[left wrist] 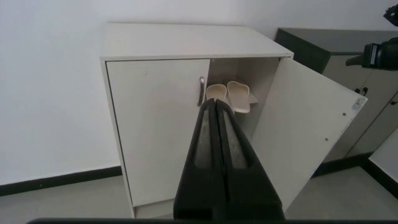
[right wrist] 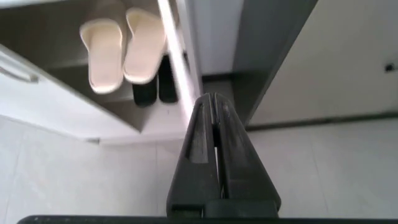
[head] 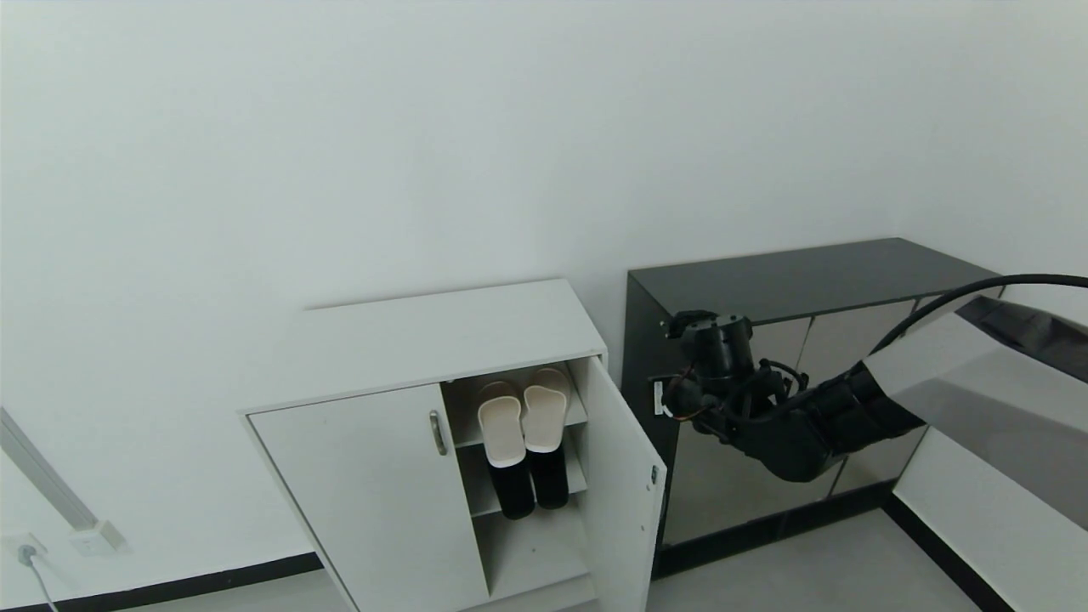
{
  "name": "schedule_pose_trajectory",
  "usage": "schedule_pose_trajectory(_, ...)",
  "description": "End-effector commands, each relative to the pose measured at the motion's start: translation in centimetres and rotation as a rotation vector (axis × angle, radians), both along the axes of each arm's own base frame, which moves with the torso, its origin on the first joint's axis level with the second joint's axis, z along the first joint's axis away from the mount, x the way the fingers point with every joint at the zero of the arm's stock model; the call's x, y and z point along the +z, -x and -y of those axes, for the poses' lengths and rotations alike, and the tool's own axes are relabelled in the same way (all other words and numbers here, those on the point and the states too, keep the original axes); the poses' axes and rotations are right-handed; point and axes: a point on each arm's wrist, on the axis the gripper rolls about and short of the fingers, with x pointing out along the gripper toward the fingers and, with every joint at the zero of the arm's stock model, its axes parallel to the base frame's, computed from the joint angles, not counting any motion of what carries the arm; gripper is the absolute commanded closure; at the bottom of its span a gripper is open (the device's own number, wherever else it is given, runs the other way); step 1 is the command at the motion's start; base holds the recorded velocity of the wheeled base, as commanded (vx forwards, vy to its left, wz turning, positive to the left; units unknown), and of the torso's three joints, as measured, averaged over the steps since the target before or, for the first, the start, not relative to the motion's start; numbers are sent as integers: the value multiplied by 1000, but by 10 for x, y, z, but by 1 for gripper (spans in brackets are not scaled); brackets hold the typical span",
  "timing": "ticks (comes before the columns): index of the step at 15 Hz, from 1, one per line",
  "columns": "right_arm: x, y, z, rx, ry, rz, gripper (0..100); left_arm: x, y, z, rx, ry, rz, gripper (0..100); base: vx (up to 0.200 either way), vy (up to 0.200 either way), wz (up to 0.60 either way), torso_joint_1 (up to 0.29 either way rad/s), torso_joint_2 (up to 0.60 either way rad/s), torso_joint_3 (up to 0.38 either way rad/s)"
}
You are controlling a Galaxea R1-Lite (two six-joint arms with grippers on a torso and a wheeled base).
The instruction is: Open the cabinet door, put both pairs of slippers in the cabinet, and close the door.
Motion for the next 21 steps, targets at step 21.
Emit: schedule_pose_trajectory(21, -13, 37, 4, 121, 113, 55, 100, 0, 0, 0, -2, 1, -1, 100, 0, 0, 114, -1, 0, 1)
